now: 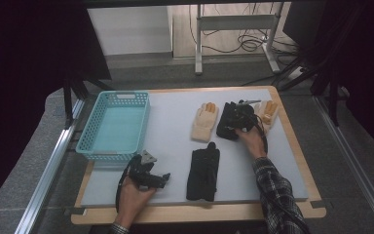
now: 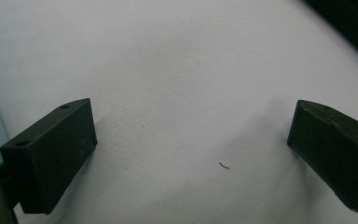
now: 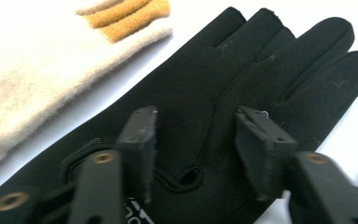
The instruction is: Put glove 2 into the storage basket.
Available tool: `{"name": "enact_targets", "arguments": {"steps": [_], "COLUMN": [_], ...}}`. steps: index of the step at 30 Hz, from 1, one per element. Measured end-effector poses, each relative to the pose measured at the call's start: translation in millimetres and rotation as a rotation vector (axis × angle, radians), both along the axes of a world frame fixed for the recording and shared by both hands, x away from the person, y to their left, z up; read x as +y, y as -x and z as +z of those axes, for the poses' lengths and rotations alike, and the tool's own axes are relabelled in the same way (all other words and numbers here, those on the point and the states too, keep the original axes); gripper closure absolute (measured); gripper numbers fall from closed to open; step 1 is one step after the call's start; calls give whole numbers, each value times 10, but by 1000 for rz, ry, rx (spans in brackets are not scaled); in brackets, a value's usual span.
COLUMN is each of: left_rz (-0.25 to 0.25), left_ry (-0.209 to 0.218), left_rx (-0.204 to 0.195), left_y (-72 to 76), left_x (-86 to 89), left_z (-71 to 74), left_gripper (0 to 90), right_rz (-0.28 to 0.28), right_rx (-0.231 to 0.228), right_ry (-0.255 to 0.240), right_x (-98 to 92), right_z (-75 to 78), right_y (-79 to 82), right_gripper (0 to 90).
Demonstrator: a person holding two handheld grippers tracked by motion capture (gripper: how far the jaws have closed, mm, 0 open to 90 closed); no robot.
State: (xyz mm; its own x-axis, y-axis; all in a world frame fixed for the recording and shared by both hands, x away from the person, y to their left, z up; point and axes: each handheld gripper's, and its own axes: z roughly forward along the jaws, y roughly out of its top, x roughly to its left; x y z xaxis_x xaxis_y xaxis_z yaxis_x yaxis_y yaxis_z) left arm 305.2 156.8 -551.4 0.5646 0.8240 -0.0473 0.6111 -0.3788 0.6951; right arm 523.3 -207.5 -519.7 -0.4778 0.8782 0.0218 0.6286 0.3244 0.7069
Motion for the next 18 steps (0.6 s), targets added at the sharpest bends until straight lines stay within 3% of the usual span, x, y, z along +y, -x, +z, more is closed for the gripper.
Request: {"name": "enact_targets", "arguments": {"steps": [4, 8, 12, 18], "left_rz": [0, 0, 0, 0], "left_ry": [0, 0, 1, 1], "left_rx": [0, 0, 0, 0], "left_y": [0, 0, 0, 0], "left_x": [0, 0, 0, 0], "left_z": [0, 0, 0, 0], "left_gripper": [13, 13, 13, 13], "right_rz": [-20, -21, -8, -5], "right_rx": [36, 52, 37, -1], "right_ry": [-46, -125, -82, -80], "right_x": [-30, -116, -93, -130], "right_z": [17, 1, 52, 196], "right_y": [-5, -11, 19, 104], "right_gripper": [726, 815, 850, 856]}}
